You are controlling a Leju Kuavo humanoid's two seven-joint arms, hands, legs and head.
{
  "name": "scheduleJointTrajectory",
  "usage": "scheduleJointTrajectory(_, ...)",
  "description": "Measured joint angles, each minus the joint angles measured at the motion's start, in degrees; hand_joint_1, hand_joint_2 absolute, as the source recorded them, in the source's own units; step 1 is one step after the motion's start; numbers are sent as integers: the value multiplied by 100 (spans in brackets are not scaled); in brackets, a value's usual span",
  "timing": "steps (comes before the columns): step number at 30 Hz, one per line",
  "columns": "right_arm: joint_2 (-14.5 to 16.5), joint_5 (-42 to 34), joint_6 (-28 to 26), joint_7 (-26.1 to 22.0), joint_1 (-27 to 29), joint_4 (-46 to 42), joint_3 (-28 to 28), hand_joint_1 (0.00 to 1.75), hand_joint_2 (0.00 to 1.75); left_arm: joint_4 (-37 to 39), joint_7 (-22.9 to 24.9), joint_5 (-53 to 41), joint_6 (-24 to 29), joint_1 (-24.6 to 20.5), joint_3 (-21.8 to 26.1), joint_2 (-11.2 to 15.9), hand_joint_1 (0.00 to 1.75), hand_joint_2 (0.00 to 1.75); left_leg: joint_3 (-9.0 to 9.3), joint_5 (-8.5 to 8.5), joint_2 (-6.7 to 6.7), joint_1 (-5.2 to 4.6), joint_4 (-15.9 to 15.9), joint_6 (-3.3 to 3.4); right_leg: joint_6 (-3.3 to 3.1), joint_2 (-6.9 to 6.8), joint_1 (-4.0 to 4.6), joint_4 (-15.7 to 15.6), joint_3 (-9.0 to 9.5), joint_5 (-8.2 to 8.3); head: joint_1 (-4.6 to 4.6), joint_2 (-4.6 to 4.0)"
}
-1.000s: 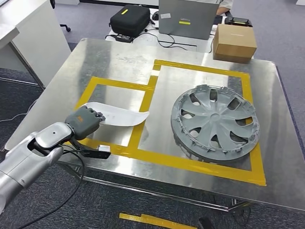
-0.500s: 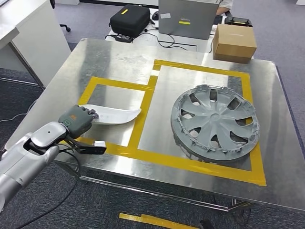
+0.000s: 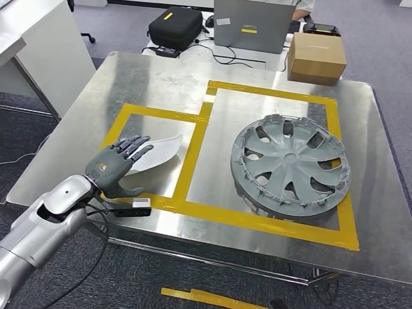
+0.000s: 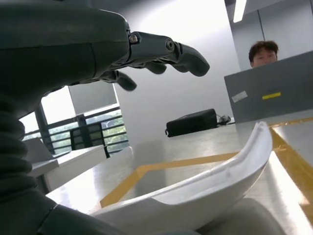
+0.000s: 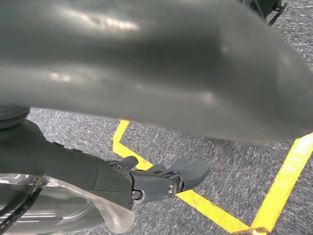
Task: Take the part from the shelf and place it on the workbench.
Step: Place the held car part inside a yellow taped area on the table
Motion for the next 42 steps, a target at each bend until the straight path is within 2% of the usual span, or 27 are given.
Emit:
scheduleJointTrajectory(4,15,5,-49,7,3,13,1,0,0,-395,-94,209,197,357,239,-49,0,0,4,-13,0,-18,6,13,7,0,-15,-4,-7,-3,-2,0)
scheduleJointTrajectory(7,50,-7,-86,18,24,26,0,0,0,-903,-195,630,321,819,471,-126,0,0,5,-33,1,-44,17,43,28,3,-40,-5,5,-13,-3,-1)
scheduleJointTrajectory(10,103,2,-99,109,51,37,4,0,0,-1464,-322,1091,198,1285,681,-196,0,0,14,-45,1,-68,20,93,82,-1,-64,-21,38,-12,-3,0)
scheduleJointTrajectory(12,124,18,-97,180,63,39,9,0,0,-1827,-380,1249,57,1538,761,-224,0,0,46,-10,13,-43,-46,140,121,1,-66,24,46,-84,0,-1)
scheduleJointTrajectory(14,127,26,-96,208,74,39,15,0,0,-2079,-396,1286,-15,1694,809,-249,0,0,68,22,30,-11,-109,176,139,3,-61,418,-126,-371,18,0)
scheduleJointTrajectory(16,127,27,-93,220,89,39,22,0,0,-2231,-402,1315,-51,1810,849,-264,0,0,56,34,38,-8,-116,184,159,3,-63,1196,-478,-728,30,0)
scheduleJointTrajectory(17,127,28,-92,231,98,39,26,0,0,-2284,-417,1344,-71,1864,861,-272,0,0,47,43,40,-6,-115,179,169,3,-67,1508,-626,-808,31,0)
scheduleJointTrajectory(18,127,31,-92,242,106,39,30,0,0,-2326,-443,1380,-91,1913,869,-281,0,0,38,54,41,-1,-115,168,179,2,-71,1628,-684,-774,31,-1)
scheduleJointTrajectory(19,127,35,-92,256,109,39,34,0,0,-2366,-473,1416,-118,1957,881,-291,0,0,30,68,40,9,-114,150,186,1,-77,1503,-627,-623,33,0)
scheduleJointTrajectory(21,126,42,-97,279,104,38,42,0,0,-2439,-523,1466,-176,2014,912,-309,0,0,11,103,37,32,-103,94,204,1,-99,735,-270,-224,34,-1)
scheduleJointTrajectory(22,126,43,-96,285,101,38,46,0,0,-2471,-538,1482,-203,2028,930,-315,0,0,-5,125,29,34,-94,57,188,19,-97,389,-100,-69,36,-1)
scheduleJointTrajectory(23,127,44,-90,288,97,37,50,0,0,-2494,-551,1494,-225,2032,942,-321,0,0,-19,153,22,31,-85,14,164,37,-92,167,-6,12,36,-1)
scheduleJointTrajectory(24,127,44,-79,289,95,37,52,0,0,-2509,-561,1505,-241,2034,953,-327,0,0,-34,187,14,27,-82,-33,123,56,-78,94,7,31,37,-1)
scheduleJointTrajectory(26,127,44,-55,291,97,37,55,0,0,-2523,-574,1519,-262,2038,968,-341,0,0,-58,255,8,36,-97,-127,7,68,-61,108,-82,89,36,-1)
scheduleJointTrajectory(27,126,44,-50,293,97,37,55,0,0,-2525,-578,1522,-267,2040,976,-345,0,0,-84,211,8,47,-76,-165,-59,60,-61,102,-117,125,33,-1)
scheduleJointTrajectory(28,123,43,-49,292,96,37,55,0,0,-2527,-580,1523,-269,2040,984,-351,0,0,-129,70,9,57,24,-197,-119,48,-64,93,-152,181,26,0)
scheduleJointTrajectory(29,121,43,-49,292,95,37,54,0,0,-2530,-581,1524,-270,2041,991,-356,0,0,-198,-162,11,64,237,-222,-167,37,-67,86,-197,243,21,1)
scheduleJointTrajectory(31,119,42,-47,291,96,37,55,0,0,-2532,-582,1524,-271,2046,997,-366,0,0,-370,-728,13,66,966,-258,-210,25,-43,93,-320,359,13,1)
scheduleJointTrajectory(32,119,42,-44,292,100,37,55,0,0,-2532,-582,1524,-271,2052,997,-367,0,0,-415,-906,13,65,1305,-263,-219,21,-26,96,-393,414,13,1)
scheduleJointTrajectory(33,119,42,-43,292,102,37,55,0,0,-2532,-582,1524,-272,2058,997,-368,0,0,-390,-974,13,62,1496,-255,-224,17,-7,98,-464,468,13,0)
scheduleJointTrajectory(34,119,42,-43,292,101,37,55,0,0,-2532,-582,1524,-272,2062,997,-369,0,0,-264,-929,12,57,1461,-230,-229,14,13,99,-532,519,14,0)
scheduleJointTrajectory(36,119,42,-44,292,96,37,55,0,0,-2535,-582,1524,-272,2060,998,-370,0,0,268,-682,11,24,797,-128,-229,15,54,99,-639,613,15,-1)
scheduleJointTrajectory(37,121,42,-44,292,95,37,55,0,0,-2542,-582,1524,-272,2054,1000,-370,0,0,579,-620,14,-1,338,-59,-219,17,75,100,-680,656,17,-1)
scheduleJointTrajectory(38,123,42,-44,291,95,36,55,0,0,-2551,-582,1525,-271,2048,1003,-373,0,0,804,-584,18,-28,-10,-15,-197,15,82,96,-706,699,22,-1)
scheduleJointTrajectory(39,126,42,-44,291,96,36,55,0,0,-2560,-583,1525,-271,2042,1005,-375,0,0,934,-584,21,-55,-233,19,-168,11,76,92,-720,738,20,-1)
scheduleJointTrajectory(40,127,42,-43,291,96,35,55,0,0,-2567,-584,1527,-271,2038,1007,-378,0,0,967,-588,24,-77,-327,37,-130,7,67,84,-731,780,17,-1)
scheduleJointTrajectory(42,126,40,-36,302,97,37,56,0,0,-2571,-584,1529,-272,2030,1006,-386,0,0,910,-471,37,-83,-388,78,-61,5,48,63,-751,837,-1,-1)
